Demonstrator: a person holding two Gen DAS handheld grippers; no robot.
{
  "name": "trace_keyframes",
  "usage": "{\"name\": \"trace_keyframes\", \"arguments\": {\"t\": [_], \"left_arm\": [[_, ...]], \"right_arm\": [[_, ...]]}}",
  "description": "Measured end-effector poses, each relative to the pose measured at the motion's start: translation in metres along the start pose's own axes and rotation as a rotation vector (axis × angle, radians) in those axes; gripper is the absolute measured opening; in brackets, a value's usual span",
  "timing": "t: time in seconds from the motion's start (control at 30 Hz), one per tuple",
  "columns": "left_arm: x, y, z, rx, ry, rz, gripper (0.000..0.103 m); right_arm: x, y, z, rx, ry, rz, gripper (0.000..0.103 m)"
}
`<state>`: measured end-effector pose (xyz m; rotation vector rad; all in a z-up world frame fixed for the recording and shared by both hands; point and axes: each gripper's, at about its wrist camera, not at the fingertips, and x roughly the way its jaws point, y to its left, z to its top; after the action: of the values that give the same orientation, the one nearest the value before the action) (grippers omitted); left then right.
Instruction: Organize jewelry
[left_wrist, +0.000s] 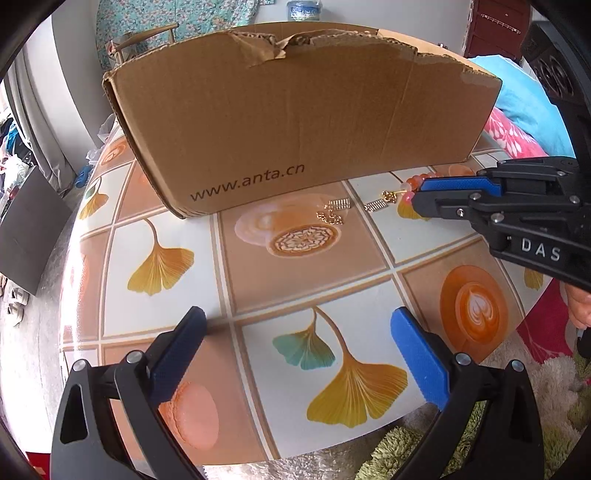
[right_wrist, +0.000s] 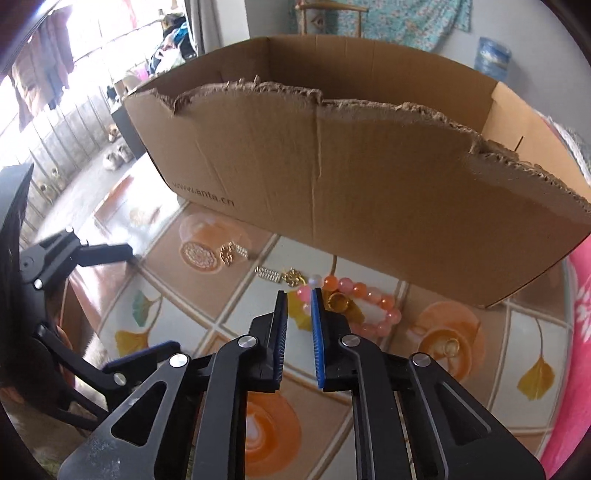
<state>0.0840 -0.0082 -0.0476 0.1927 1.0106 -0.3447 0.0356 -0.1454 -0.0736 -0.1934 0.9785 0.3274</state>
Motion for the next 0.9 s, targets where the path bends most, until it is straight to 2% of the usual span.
{"name": "trace_keyframes", "arguments": {"t": [0.17, 0.3, 0.43, 0.53, 0.6, 0.67, 0.77, 0.8, 0.83, 0.87, 0.9], "left_arm": [[0.0, 0.0, 0.0, 0.0, -0.002, 0.001, 0.098], [0.0, 0.0, 0.0, 0.004, -0.003, 0.0, 0.099], [-0.001, -0.001, -0.002, 0.012, -0.012, -0.004, 0.099], [-0.003, -0.002, -0.002, 0.021, -0.019, -0.01, 0.099], [-0.003, -0.003, -0.002, 0.032, -0.018, -0.015, 0.099], [-0.003, -0.003, -0.001, 0.036, -0.018, -0.018, 0.099], [-0.004, -0.003, -0.001, 0.04, -0.021, -0.021, 0.099], [-0.004, -0.004, 0.0, 0.042, -0.021, -0.022, 0.099], [-0.003, -0.005, 0.0, 0.042, -0.02, -0.022, 0.099], [-0.003, -0.003, 0.001, 0.041, -0.02, -0.021, 0.099], [-0.002, -0.003, 0.001, 0.041, -0.02, -0.022, 0.099]], "right_arm": [[-0.001, 0.007, -0.002, -0.074, -0.005, -0.059, 0.001], [-0.003, 0.01, -0.001, -0.1, -0.011, -0.064, 0.0], [-0.016, -0.003, 0.003, -0.03, -0.04, -0.035, 0.0], [-0.034, -0.019, 0.002, 0.015, -0.062, -0.054, 0.0], [-0.041, -0.028, -0.004, 0.034, -0.056, -0.082, 0.0], [-0.044, -0.034, -0.01, 0.048, -0.035, -0.055, 0.0], [-0.046, -0.03, -0.012, 0.064, -0.06, -0.002, 0.005], [-0.044, -0.026, -0.01, 0.059, -0.062, 0.024, 0.015], [-0.041, -0.02, -0.007, 0.048, -0.069, 0.031, 0.02], [-0.035, -0.012, -0.003, 0.028, -0.079, 0.031, 0.025], [-0.024, 0.0, 0.003, 0.002, -0.082, 0.039, 0.025]]}}
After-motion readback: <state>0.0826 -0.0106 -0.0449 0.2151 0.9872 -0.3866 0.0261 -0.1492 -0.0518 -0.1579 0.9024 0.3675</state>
